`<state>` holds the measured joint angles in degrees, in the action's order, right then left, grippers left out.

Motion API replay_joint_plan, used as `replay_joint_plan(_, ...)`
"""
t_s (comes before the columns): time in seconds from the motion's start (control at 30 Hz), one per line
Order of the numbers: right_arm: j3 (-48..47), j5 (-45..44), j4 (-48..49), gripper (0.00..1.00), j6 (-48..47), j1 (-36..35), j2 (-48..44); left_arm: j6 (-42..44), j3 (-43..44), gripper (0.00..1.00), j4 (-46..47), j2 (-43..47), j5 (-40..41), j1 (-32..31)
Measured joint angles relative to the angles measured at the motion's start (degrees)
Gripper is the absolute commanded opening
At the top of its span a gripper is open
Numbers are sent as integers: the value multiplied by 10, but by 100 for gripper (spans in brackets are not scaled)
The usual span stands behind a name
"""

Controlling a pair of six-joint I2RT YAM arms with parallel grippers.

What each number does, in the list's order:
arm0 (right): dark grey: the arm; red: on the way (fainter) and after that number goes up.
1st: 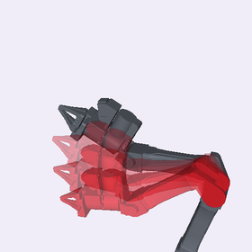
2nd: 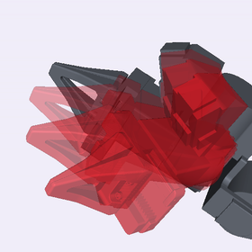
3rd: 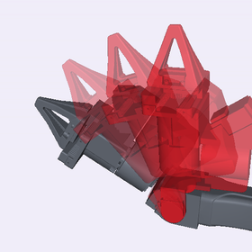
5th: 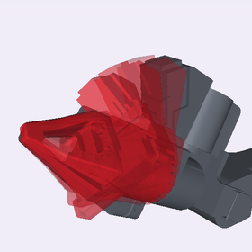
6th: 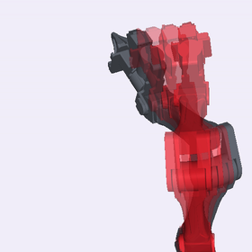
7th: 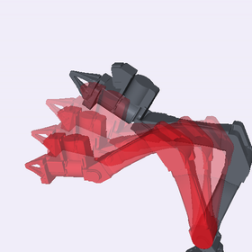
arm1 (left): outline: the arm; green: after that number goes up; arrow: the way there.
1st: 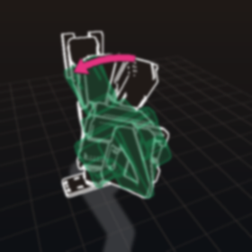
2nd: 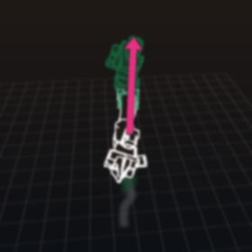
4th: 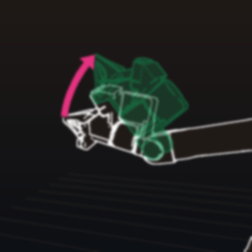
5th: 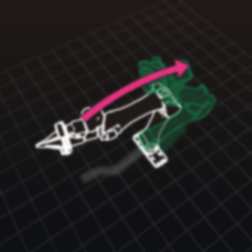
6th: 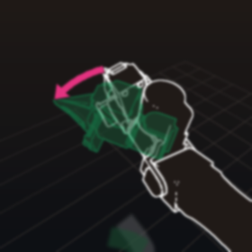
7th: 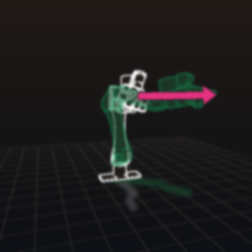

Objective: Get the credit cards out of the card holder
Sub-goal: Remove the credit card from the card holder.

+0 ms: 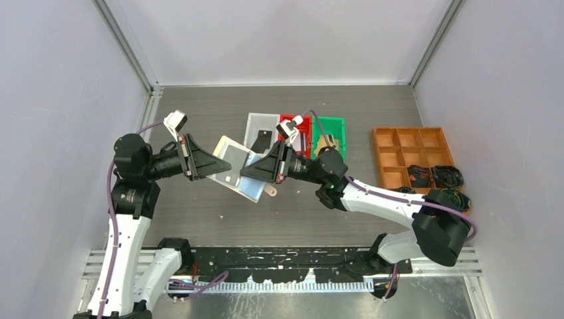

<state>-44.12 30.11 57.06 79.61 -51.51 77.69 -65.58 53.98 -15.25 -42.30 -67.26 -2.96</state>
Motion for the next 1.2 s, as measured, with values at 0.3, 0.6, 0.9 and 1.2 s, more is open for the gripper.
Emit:
replay_joint_plan(0.3,31,-21,17,1,1,0,-17,-4,0,23,4,-1,1,-1)
replay_joint_plan(0.6,35,-24,23,5,1,2,-19,-9,1,10,9,-1,2,0)
replay_joint_plan(0.9,25,-22,7,40,3,3,-15,57,29,0,-43,1,18,0)
replay_joint_plan(1.2,-7,-13,8,28,16,4,19,99,32,0,-66,18,41,4)
